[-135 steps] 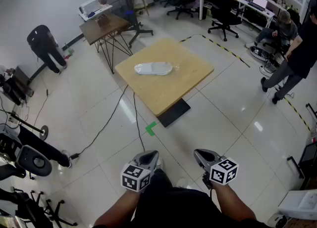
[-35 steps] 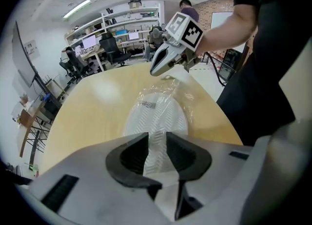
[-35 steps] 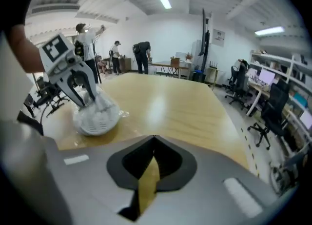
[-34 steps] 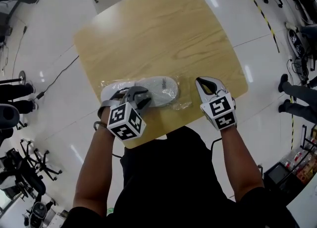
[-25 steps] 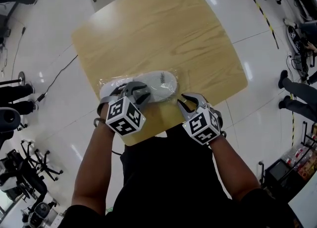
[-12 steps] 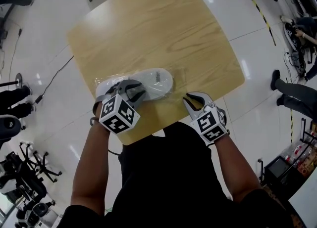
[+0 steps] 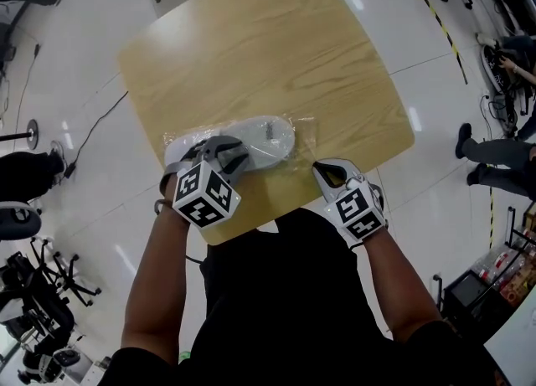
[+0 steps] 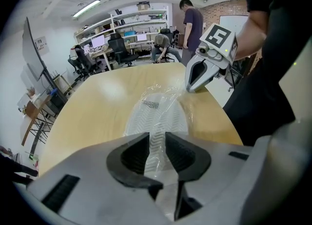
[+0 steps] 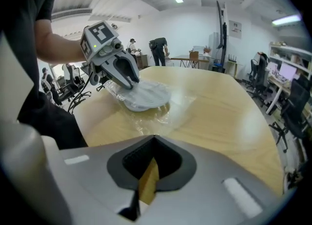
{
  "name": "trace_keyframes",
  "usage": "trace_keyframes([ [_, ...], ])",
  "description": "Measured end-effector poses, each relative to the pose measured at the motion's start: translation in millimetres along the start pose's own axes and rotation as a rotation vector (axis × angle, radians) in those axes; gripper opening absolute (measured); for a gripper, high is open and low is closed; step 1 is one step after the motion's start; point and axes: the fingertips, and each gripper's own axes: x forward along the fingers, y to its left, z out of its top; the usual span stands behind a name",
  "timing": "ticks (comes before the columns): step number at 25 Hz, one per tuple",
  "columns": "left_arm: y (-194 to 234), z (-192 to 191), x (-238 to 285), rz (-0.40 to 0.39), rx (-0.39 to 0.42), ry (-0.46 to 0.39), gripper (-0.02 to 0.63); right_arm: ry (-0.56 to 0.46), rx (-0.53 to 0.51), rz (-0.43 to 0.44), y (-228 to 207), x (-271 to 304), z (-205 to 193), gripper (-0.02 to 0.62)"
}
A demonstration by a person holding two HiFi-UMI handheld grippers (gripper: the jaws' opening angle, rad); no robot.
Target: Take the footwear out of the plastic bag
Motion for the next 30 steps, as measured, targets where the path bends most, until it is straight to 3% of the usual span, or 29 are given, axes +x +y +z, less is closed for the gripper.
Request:
trace_keyframes([
  [2,0,0,0,0.002,0.005,0.004,0.109,-0.001,0.015,-0.007,-2,-2,1,0.013],
  [4,0,0,-1,0.005,0.010,0.008,0.109,0.013,-0.010,-0.025,-5,-7,-1,0.075],
  [11,-2,0,-2,0.016,0.016,0.013,0.106,-0.023,0.001,-0.072,-22,-30,-2,0.080],
  [14,-2,0,-3,0.023,0.036,0.022,0.106,-0.086,0.109,-0.055,-25,-27,15,0.069],
  [18,-7,10,-10,0.019,0.061,0.008,0.132,-0.179,0.323,0.048,-22,-15,39,0.069],
  [24,-11,32,-27,-0.012,0.040,-0.092,0.143,-0.168,0.253,0.229,5,1,50,0.081],
  [26,-12,33,-32,-0.013,0.058,-0.093,0.143,-0.216,0.360,0.286,3,-4,55,0.081],
  [30,-5,23,-39,0.016,0.067,-0.063,0.150,-0.359,0.702,0.448,-7,-24,65,0.115],
])
